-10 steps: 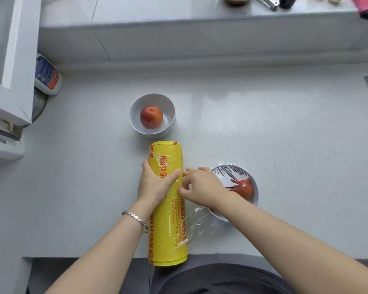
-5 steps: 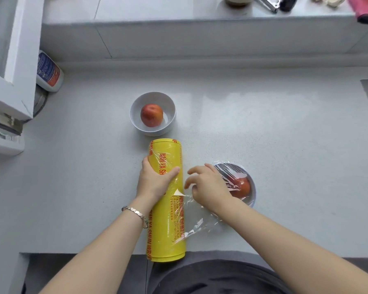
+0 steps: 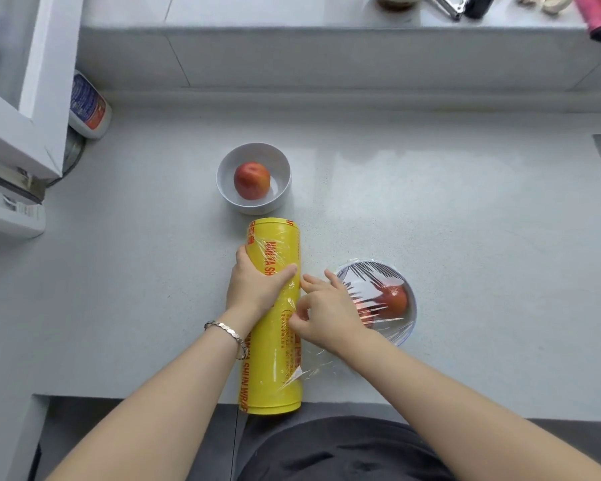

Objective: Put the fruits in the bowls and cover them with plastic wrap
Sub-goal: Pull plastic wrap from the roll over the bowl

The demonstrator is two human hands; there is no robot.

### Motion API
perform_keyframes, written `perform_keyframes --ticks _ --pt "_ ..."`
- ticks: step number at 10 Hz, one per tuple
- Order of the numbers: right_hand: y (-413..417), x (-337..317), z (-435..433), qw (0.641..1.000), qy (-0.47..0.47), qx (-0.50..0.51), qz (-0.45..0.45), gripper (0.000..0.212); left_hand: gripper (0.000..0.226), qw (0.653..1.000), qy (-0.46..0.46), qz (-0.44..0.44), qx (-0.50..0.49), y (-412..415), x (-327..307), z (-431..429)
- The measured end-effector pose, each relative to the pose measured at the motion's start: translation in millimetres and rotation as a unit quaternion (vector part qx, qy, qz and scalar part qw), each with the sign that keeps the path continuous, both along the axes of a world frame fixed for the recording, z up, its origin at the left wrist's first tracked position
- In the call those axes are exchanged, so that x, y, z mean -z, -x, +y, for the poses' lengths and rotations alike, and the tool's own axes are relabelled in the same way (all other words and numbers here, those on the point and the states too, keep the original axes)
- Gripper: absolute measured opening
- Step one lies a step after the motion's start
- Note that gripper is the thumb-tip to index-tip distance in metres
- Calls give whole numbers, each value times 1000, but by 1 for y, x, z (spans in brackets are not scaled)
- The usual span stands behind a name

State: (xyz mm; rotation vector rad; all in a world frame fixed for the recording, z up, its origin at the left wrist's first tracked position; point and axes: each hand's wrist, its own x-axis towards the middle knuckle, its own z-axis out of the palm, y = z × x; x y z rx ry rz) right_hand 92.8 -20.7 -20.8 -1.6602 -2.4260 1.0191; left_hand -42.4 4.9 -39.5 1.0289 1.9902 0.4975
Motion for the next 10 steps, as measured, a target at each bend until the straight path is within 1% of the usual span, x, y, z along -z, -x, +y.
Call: perform_keyframes --ticks 1,2,3,4,5,6,7,8,9,10 --pt "-6 9 3 997 -71 3 -12 27 97 1000 -3 -7 -2 0 0 0" --pt "-8 18 3 997 -76 -12 -12 15 96 1000 -5 -11 -4 2 0 1" --pt "-13 11 -2 999 -36 18 -5 13 96 1000 1 -9 -1 1 0 1" --pt "-19 10 -10 999 -30 9 28 27 97 1000 0 -15 -7 1 1 1" --pt "-23 15 -17 997 -42 -17 66 48 96 1000 0 -17 -11 1 1 1" --pt "-26 5 -16 997 -12 0 77 49 93 1000 1 -17 -6 0 -1 2" --pt "-21 7 -16 999 -9 -30 42 38 95 1000 -1 -10 -1 -2 -2 5" --pt "-13 8 -13 998 -15 -52 22 32 98 1000 -9 -2 0 -4 -5 12" --pt "-11 5 -5 998 -2 -50 29 25 100 1000 -27 -4 -5 -3 -7 14" --pt "-12 8 -2 999 8 -44 29 20 114 999 -8 28 28 -4 -12 5"
